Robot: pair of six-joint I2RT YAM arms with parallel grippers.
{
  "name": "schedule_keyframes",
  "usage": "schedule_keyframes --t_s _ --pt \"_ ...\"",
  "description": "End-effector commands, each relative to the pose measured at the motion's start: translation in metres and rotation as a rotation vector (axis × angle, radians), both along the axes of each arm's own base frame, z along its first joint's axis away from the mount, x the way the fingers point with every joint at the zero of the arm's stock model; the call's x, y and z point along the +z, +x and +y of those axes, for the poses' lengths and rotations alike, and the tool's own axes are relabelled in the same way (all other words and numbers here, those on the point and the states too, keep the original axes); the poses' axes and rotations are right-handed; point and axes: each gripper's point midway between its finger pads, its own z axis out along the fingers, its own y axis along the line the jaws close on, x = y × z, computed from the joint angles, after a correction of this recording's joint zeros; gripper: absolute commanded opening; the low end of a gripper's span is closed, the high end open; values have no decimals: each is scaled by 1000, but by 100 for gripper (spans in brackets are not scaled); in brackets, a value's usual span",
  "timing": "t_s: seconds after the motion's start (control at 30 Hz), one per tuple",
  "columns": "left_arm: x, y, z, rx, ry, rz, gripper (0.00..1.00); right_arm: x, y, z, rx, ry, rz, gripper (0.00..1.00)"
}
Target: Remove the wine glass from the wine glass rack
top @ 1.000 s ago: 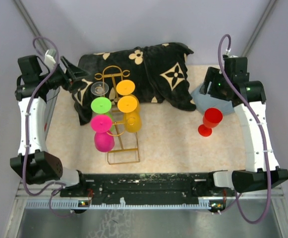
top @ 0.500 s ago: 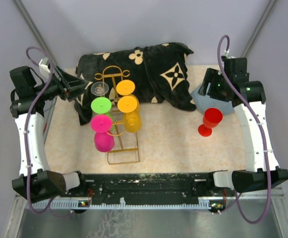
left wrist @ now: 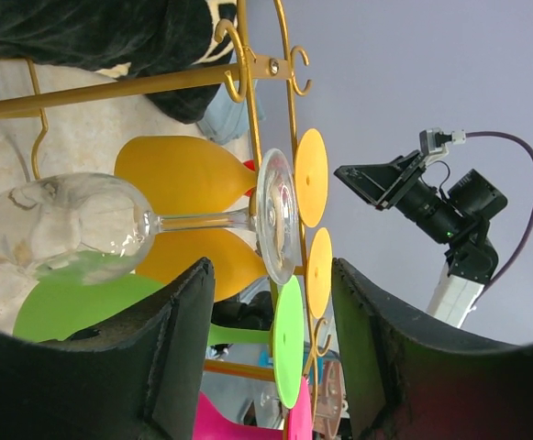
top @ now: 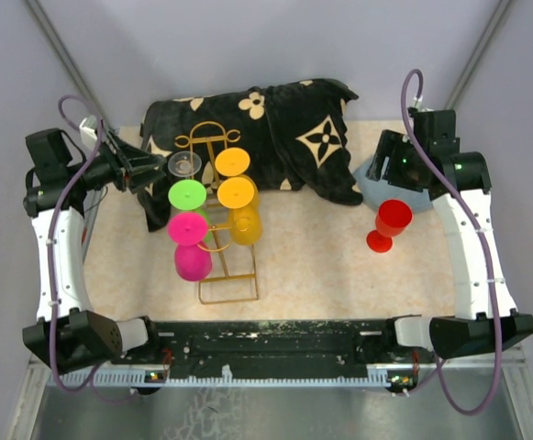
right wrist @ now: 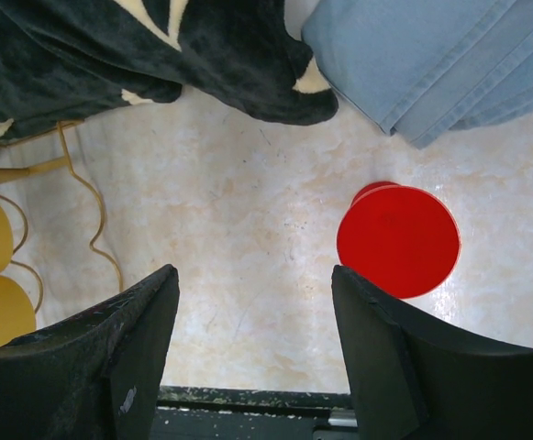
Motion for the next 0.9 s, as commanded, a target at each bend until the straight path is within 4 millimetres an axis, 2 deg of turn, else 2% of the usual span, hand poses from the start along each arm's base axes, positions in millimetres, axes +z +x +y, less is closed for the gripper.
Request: schedule_keyframes --t_s 0.0,0.2,0.47,0.6,0.7,0.87 --pt "-2 -1 -1 -31 -47 34 60 14 -3 -2 5 0 -63 68" --pt "-9 3 -5 -61 -73 66 59 14 -3 -2 4 3 -65 68" --pt "-11 7 -6 -71 -80 74 51 13 -1 -1 5 7 -63 69" --pt "-7 8 -8 -82 -79 64 50 12 0 -1 6 6 -60 74" --pt "-3 9 -11 -94 -74 52 50 9 1 0 8 8 -56 84" --pt "-3 9 -18 -112 -65 47 48 8 2 0 8 8 -54 89"
